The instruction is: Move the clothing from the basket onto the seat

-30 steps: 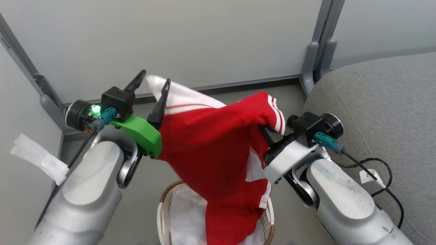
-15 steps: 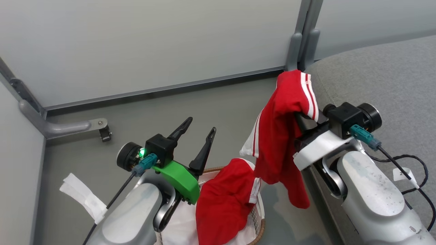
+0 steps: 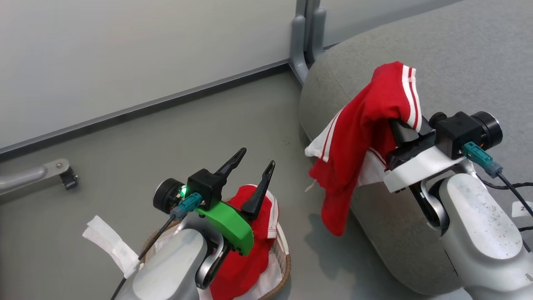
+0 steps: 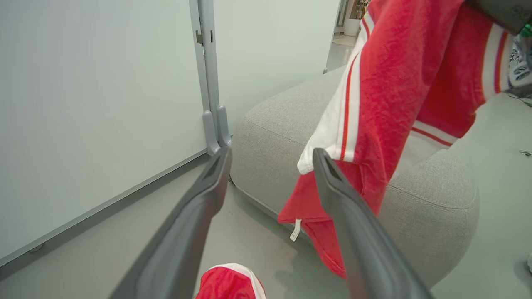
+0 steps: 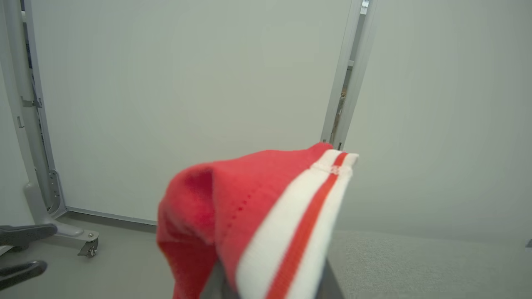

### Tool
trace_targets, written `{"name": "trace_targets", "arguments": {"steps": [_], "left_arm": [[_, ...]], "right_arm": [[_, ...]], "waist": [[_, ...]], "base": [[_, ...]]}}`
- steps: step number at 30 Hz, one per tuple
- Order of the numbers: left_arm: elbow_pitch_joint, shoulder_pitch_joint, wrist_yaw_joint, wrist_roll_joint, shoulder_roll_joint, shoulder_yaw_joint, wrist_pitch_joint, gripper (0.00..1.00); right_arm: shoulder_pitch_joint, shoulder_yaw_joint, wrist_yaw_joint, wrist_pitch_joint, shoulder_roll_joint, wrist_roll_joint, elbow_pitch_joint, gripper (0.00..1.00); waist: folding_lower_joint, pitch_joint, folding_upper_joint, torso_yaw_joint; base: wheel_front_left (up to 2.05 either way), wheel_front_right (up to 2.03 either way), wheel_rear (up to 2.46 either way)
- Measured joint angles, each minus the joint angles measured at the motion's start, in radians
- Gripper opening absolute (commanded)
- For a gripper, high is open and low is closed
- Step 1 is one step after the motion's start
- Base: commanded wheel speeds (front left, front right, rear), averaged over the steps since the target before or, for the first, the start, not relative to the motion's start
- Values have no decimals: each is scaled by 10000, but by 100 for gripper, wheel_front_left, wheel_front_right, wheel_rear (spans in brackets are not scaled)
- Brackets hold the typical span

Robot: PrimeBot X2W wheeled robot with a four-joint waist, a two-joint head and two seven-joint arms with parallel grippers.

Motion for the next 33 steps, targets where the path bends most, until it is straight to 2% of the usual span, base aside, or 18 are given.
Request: {"name": "trace_targets", "arguments": {"steps": [11, 18, 22, 27, 33], "left_arm": [[-217, -213, 15, 42, 61, -203, 176, 100], [-391, -429, 59, 190, 167, -318, 238, 100], [-510, -518, 92, 276, 217, -378, 272, 100], [-784, -690, 167, 376, 245, -420, 307, 100], [-1198, -1001, 263, 535, 272, -468, 387, 100]], "right_arm": [[45, -571, 0, -2, 8, -148, -368, 0], [51, -732, 0, 0, 184, -215, -322, 0], [-285, -713, 0, 0, 219, -128, 42, 0], [-1637, -512, 2, 0, -2, 265, 725, 0], [-4260, -462, 2, 393, -1164, 627, 1546, 0]], "waist": [[0, 842, 0, -1466], [0, 1483, 0, -1952], [1, 1831, 0, -2027], [0, 2218, 0, -1898], [1, 2751, 0, -1463]], "base": [[0, 0, 0], [0, 0, 0], [0, 0, 0], [0, 0, 0], [0, 0, 0]]}}
